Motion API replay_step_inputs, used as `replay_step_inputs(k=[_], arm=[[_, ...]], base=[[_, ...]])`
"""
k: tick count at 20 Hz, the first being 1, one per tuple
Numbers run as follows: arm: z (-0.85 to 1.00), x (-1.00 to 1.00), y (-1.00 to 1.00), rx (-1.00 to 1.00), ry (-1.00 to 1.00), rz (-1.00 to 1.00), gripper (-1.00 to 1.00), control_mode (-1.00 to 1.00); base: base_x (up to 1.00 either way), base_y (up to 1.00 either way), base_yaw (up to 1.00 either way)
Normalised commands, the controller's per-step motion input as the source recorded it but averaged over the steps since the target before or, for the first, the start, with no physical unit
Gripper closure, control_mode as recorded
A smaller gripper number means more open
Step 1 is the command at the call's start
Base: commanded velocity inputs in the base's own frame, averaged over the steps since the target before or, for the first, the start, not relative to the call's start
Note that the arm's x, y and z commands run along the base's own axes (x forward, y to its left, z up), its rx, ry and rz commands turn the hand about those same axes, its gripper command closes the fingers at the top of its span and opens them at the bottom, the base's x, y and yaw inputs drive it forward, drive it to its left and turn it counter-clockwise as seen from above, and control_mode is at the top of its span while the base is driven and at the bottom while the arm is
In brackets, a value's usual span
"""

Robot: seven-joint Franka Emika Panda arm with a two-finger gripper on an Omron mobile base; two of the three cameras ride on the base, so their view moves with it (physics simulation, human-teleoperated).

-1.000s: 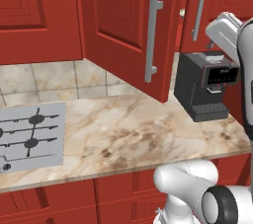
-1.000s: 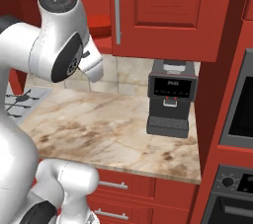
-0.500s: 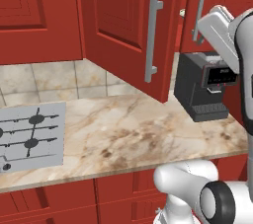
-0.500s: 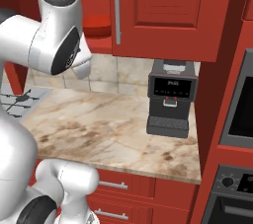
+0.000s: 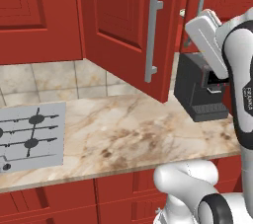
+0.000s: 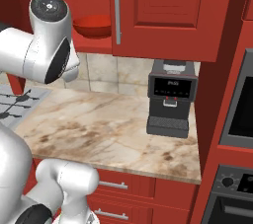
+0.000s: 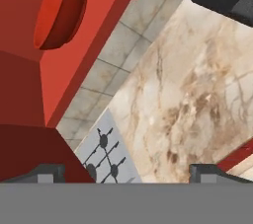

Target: Move the bowls from the cabinet to the plates on the dining table.

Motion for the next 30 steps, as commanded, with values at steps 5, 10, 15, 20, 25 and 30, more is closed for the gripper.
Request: replay_step_inputs(k=[5, 10, 15, 20, 25, 30], arm=[[-0.07, 0.09, 0.34, 0.12, -0.12, 0.0, -1.0, -1.0], [0.01, 0.11, 0.15, 0.1, -0.06, 0.03, -1.0, -1.0], [0.0, 0.04, 0.02, 0.05, -0.02, 0.06, -1.0, -1.0], [0.0, 0.1, 0.0, 0.0, 0.0, 0.06, -1.0, -1.0], [0.0, 0.03, 0.01, 0.02, 0.0, 0.13, -1.0, -1.0], [0.0, 0.0, 0.07, 0.05, 0.02, 0.23, -1.0, -1.0]], base=[[0.0, 0.0, 0.0], [0.0, 0.0, 0.0], [0.0, 0.0, 0.0], [0.0, 0.0, 0.0], [0.0, 0.0, 0.0], [0.0, 0.0, 0.0]])
